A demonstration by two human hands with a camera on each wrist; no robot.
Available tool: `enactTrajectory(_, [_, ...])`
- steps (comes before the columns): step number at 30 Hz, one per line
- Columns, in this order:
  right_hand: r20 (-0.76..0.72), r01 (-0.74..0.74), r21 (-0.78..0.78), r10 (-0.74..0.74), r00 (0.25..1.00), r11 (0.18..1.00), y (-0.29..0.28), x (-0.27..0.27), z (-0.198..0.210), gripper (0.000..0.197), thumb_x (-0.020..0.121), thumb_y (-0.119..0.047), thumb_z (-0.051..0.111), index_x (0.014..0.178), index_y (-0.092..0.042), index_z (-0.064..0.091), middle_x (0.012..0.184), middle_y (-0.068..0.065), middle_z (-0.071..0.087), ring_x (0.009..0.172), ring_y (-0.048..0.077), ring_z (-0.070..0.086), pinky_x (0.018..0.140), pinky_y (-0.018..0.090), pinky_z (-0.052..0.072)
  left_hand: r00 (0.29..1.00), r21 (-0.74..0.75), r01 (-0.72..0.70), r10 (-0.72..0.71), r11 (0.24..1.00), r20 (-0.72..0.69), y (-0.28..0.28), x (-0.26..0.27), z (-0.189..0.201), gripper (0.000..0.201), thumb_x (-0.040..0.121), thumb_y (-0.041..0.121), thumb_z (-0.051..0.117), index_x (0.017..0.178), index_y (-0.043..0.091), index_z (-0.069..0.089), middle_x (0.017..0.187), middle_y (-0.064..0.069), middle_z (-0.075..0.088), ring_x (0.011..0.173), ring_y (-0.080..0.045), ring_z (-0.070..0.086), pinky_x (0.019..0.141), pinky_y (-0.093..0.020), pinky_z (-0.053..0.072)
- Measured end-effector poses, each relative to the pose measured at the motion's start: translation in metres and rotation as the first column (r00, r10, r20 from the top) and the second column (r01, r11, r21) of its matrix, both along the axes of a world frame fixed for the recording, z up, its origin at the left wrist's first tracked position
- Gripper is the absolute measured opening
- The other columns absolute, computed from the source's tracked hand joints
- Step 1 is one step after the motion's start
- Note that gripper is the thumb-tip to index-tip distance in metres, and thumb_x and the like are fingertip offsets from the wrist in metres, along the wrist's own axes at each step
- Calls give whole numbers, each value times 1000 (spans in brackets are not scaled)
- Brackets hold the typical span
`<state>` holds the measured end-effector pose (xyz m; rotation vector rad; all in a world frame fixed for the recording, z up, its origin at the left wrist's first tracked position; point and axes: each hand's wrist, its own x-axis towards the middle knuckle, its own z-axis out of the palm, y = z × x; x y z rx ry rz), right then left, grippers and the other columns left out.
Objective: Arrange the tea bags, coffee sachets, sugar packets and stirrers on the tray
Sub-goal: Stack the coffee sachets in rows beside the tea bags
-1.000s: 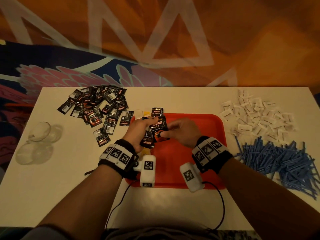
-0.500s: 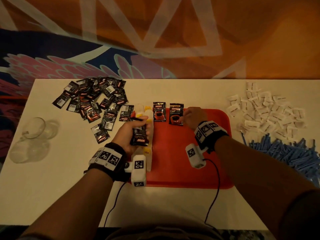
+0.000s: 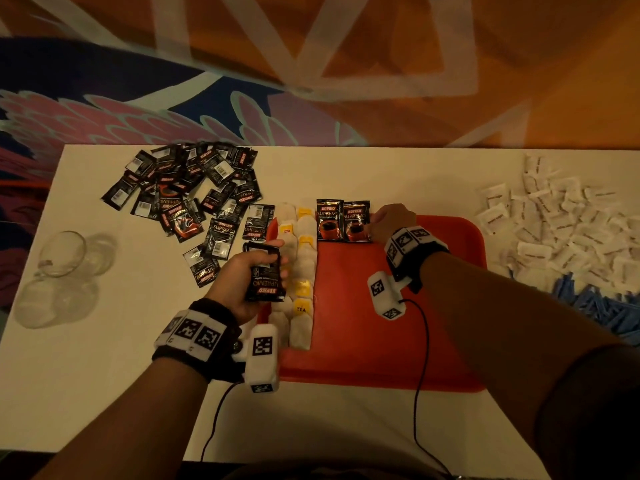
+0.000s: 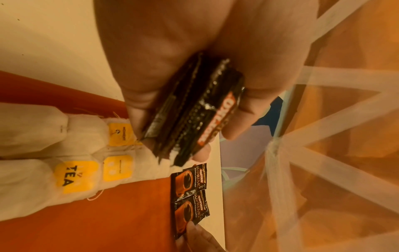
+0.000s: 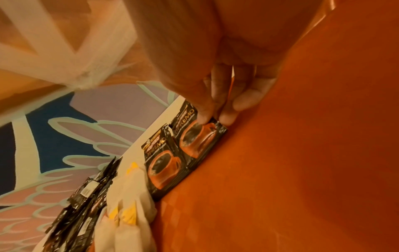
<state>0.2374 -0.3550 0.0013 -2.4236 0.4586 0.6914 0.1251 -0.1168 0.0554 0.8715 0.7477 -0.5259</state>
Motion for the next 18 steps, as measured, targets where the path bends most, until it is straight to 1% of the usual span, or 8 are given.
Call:
enactTrajectory(3, [-4, 19, 7, -19, 1000, 1000, 1, 1, -3, 24, 87, -20, 72, 107, -6, 71, 111, 7, 70, 104, 22, 65, 93, 34, 53, 1000, -5, -6, 6, 1000, -1, -1, 2, 0, 37, 94, 5, 41, 129, 9, 53, 80, -8, 63, 61, -18, 58, 53, -27, 52])
enactTrajectory(8, [-7, 57, 33, -57, 998, 998, 0, 0, -7, 22, 84, -21, 74, 102, -9, 71, 107, 6, 71, 101, 21, 66, 90, 35, 55, 1000, -18, -7, 7, 1000, -3, -3, 4, 0, 38, 93, 5, 41, 129, 9, 52, 79, -7, 63, 61, -18, 58, 55, -27, 52])
enactTrajectory(10, [-21, 73, 48, -72, 997, 996, 0, 0, -9, 22, 84, -22, 75, 101, -10, 70, 106, 7, 72, 99, 21, 67, 89, 36, 56, 1000, -25, -9, 9, 1000, -6, -4, 5, -1, 40, 89, 6, 45, 128, 10, 52, 79, -7, 63, 63, -18, 58, 55, -27, 52])
enactTrajectory(12, [-30, 74, 50, -72, 997, 996, -1, -1, -10, 24, 84, -24, 75, 102, -10, 70, 105, 5, 72, 99, 20, 67, 88, 35, 56, 1000, -42, -19, 19, 999, -3, -4, 4, -1, 45, 83, 9, 49, 128, 9, 51, 81, -7, 63, 64, -19, 57, 56, -28, 51])
enactTrajectory(14, [-35, 62, 41, -61, 998, 997, -3, -2, -9, 25, 85, -26, 73, 102, -8, 70, 103, 6, 72, 97, 21, 67, 87, 36, 57, 1000, -43, -25, 25, 999, -1, -4, 4, -1, 51, 80, 11, 48, 131, 8, 51, 83, -8, 63, 66, -20, 58, 58, -29, 51])
enactTrajectory(16, [-31, 69, 34, -68, 997, 997, -5, -3, -9, 26, 85, -29, 73, 100, -7, 69, 98, 6, 73, 93, 20, 69, 84, 35, 58, 1000, -24, -20, 20, 1000, -2, -5, 3, -2, 51, 83, 8, 44, 133, 7, 52, 85, -9, 65, 68, -21, 59, 58, -29, 52])
enactTrajectory(18, [-31, 86, 31, -85, 996, 996, -7, -6, -6, 28, 86, -31, 71, 100, -7, 69, 96, 7, 73, 91, 20, 69, 82, 34, 58, 1000, -5, 3, -3, 1000, 11, -7, 3, -1, 44, 90, 5, 39, 131, 7, 53, 90, -11, 67, 72, -23, 62, 58, -31, 55])
